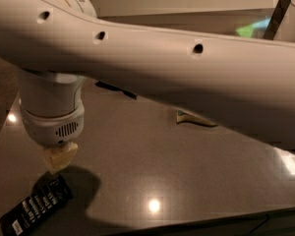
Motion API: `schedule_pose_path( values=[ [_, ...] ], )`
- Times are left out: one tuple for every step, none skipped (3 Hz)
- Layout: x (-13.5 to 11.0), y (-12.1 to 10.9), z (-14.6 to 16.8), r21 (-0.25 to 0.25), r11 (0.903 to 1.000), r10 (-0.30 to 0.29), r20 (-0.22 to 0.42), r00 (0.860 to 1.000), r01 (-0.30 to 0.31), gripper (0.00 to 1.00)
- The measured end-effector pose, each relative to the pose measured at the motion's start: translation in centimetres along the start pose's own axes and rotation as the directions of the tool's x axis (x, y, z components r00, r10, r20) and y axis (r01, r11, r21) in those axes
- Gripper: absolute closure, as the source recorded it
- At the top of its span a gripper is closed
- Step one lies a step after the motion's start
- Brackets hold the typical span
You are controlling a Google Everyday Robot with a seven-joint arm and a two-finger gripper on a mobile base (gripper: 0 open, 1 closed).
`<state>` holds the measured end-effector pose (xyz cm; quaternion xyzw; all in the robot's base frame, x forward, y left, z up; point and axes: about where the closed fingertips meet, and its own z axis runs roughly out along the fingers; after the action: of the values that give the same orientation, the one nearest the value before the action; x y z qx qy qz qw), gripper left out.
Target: Move rxbar chocolate near sponge
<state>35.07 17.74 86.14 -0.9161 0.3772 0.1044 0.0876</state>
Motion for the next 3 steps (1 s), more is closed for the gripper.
schedule_pose_path(
  values=[
    [2.3,0.0,-1.2,0.013,0.9993,0.035,-0.004,0.999,-0.035,1.00],
    [4.4,-0.2,-2.3,0.029,0.9963,0.081,-0.001,0.997,-0.081,0.83],
    [4.2,-0.2,-2.5,0.035,0.9963,0.078,-0.003,0.997,-0.078,0.59]
  ],
)
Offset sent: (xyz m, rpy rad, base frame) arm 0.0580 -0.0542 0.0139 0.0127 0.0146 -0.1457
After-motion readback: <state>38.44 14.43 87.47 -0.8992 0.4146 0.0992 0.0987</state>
